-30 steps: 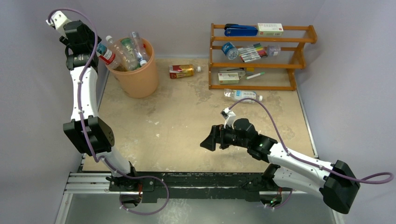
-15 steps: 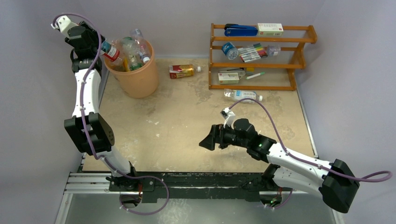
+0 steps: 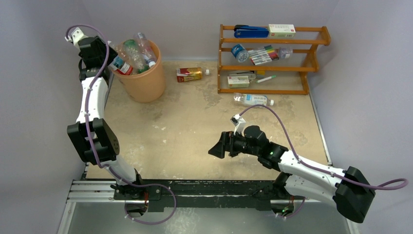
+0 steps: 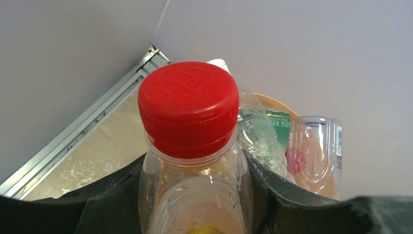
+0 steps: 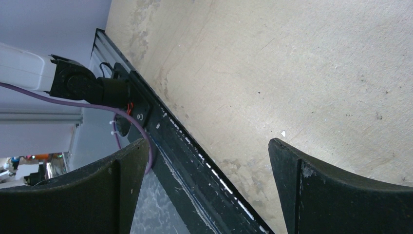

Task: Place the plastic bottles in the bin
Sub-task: Place the plastic bottle in the trash bin.

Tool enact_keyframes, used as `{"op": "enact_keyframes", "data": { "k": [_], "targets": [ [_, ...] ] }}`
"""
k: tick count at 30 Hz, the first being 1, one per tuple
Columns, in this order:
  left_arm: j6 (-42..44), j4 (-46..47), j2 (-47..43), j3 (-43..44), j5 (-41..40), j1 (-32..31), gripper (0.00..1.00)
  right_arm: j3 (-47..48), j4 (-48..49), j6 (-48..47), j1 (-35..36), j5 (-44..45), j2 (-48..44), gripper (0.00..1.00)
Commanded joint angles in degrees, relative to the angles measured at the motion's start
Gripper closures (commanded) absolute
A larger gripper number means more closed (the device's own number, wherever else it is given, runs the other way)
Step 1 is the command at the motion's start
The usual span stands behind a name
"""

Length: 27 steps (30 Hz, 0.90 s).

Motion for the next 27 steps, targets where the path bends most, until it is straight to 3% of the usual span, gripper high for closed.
{"op": "enact_keyframes", "data": {
  "k": [1, 13, 27],
  "targets": [
    [-2.1, -0.9, -2.8, -0.2, 2.4, 0.2, 0.49, -0.5, 2.8, 0.7, -0.2, -1.4, -2.2, 0.05],
    [-2.2, -3.9, -3.7, 0.6, 3.0, 1.5, 0.14, -0.9, 2.8, 1.1, -0.2, -1.6, -3.0, 0.05],
    [-2.5, -9.3, -9.8, 7.1, 3.6, 2.0, 0.13, -0.7, 2.0, 1.8, -0.2, -1.6, -4.5, 0.05]
  ]
}}
